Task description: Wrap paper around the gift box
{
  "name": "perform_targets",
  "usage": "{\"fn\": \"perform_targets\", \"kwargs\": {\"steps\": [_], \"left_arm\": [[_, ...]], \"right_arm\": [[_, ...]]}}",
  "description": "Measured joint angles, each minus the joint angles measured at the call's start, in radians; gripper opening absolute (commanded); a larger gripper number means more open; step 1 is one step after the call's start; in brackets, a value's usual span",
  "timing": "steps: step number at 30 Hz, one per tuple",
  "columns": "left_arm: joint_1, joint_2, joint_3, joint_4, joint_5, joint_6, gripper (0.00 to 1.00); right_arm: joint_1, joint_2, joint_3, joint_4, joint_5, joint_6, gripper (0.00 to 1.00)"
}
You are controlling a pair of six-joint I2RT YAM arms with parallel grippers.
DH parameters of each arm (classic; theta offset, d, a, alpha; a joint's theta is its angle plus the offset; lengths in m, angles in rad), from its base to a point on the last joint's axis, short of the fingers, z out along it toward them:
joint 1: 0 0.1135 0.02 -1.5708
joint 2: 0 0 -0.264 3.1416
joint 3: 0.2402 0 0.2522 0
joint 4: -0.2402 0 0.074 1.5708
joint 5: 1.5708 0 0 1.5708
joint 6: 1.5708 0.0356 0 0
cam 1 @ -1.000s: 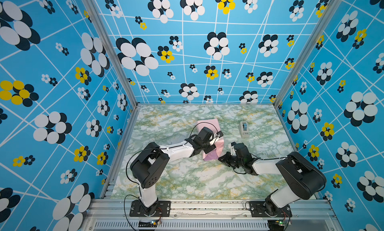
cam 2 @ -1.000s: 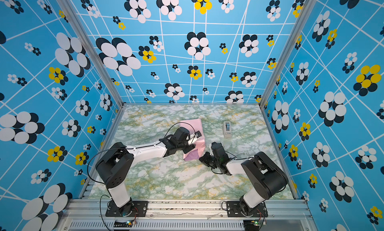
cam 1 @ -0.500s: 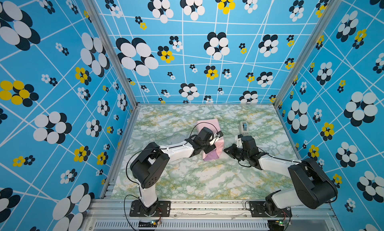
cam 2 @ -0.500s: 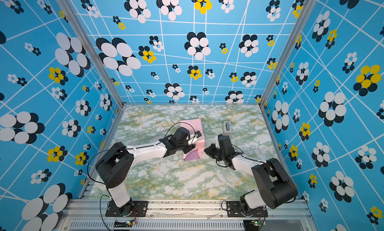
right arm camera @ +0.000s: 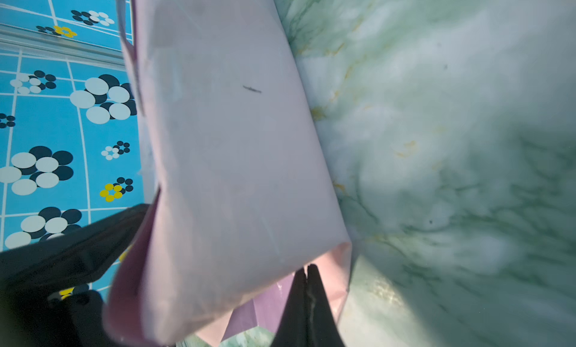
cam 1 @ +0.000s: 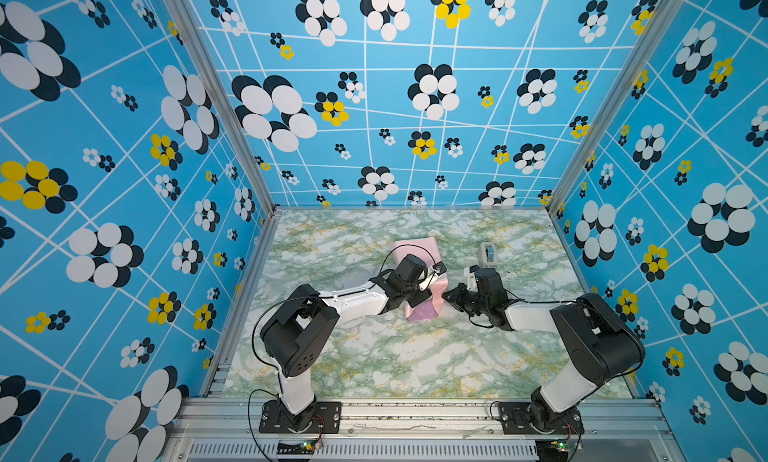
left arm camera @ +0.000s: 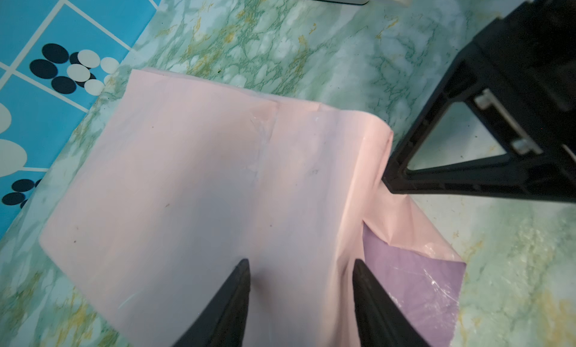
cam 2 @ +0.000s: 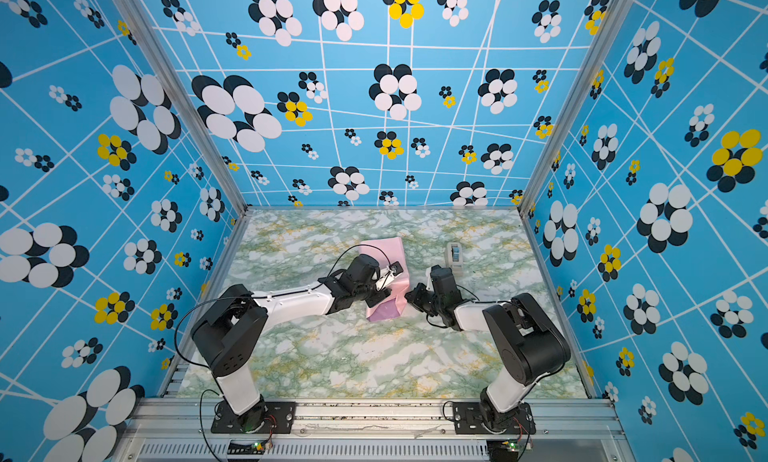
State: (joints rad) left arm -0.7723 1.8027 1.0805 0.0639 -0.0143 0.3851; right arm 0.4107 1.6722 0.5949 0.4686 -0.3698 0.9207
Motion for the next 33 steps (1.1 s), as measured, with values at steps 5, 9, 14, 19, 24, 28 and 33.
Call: {"fn": "perform_targets", "kwargs": {"steps": [5,9,14,19,24,28,33], "left_arm": [[0.0,0.0,0.0,0.0,0.0,0.0,0.53],[0.0,0.0,0.0,0.0,0.0,0.0,0.53],[0.0,0.0,0.0,0.0,0.0,0.0,0.53],[0.0,0.0,0.0,0.0,0.003,0.0,0.54],[0.0,0.0,0.0,0.0,0.003,0.0,0.54],[0.0,0.0,0.0,0.0,0.004,0.003,0.55],[0.0,0.0,0.0,0.0,0.005,0.004,0.55]], "right_arm": [[0.008,0.059,0.003,0.03,0.004,0.012,0.0],[0.008,0.077,-0.021,0.093,0.005,0.023,0.0],[0.009,0.024,-0.097,0.132,0.003,0.03,0.1],[0.007,-0.188,-0.11,-0.06,0.014,-0.016,0.43],[-0.037,-0.346,0.006,-0.245,0.038,-0.084,0.55],[-0.05,-0.297,0.175,-0.384,0.045,-0.134,0.6],[-0.049,-0.164,0.299,-0.464,0.027,-0.176,0.6]]}}
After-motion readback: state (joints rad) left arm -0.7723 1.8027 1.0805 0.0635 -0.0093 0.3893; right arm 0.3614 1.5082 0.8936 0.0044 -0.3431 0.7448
